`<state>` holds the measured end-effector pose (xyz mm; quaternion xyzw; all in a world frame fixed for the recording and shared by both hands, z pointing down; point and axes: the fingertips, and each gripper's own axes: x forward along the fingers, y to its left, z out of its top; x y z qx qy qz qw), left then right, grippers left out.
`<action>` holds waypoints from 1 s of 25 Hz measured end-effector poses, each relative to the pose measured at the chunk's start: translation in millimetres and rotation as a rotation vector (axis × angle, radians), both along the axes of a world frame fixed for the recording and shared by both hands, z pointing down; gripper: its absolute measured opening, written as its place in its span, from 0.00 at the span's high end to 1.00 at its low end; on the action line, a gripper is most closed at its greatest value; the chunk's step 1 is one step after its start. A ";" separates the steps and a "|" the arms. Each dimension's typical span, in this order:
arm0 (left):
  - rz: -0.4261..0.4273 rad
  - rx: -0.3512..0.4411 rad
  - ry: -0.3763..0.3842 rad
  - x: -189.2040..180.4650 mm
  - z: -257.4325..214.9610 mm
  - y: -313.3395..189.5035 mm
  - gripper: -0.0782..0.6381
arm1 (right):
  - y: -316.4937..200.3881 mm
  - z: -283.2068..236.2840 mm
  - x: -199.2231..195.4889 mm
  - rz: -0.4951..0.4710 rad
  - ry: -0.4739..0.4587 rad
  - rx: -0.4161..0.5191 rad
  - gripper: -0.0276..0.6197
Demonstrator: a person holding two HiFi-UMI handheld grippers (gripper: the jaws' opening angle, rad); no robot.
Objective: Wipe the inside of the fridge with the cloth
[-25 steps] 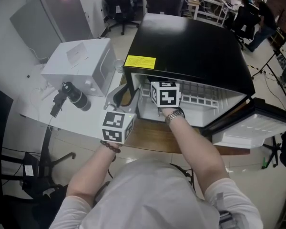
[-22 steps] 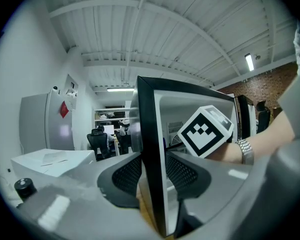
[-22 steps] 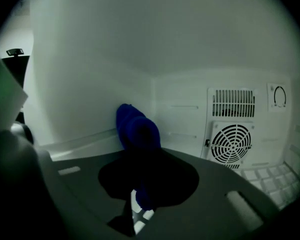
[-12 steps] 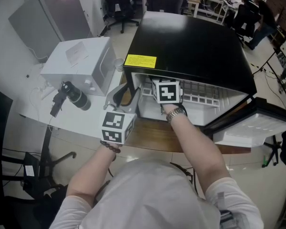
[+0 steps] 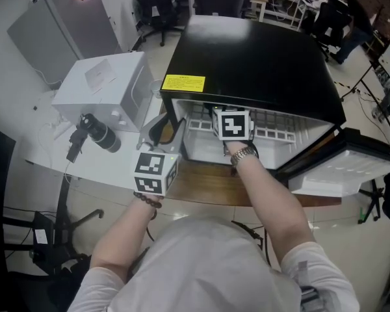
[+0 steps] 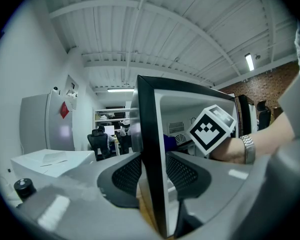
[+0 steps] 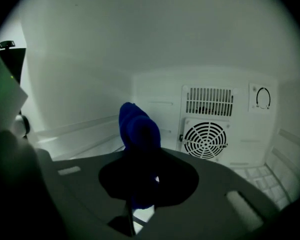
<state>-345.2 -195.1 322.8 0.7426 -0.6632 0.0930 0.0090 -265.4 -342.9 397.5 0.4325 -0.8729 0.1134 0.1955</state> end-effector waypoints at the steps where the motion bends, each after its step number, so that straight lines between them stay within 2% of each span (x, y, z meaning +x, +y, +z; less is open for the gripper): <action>1: -0.001 0.002 0.001 0.2 -0.7 0.0 0.68 | -2.1 0.4 6.2 0.015 0.009 0.002 0.87; 12: -0.001 -0.001 0.006 -0.3 4.1 -0.4 0.68 | -12.7 -4.7 45.2 0.074 -0.006 0.017 0.87; 16: 0.000 0.000 0.010 -0.3 3.1 -0.3 0.68 | -12.6 -1.4 57.7 0.092 -0.015 -0.005 0.87; 25: -0.009 0.001 0.016 -0.1 2.6 -0.1 0.68 | -22.2 -9.3 97.4 0.159 -0.006 0.037 0.87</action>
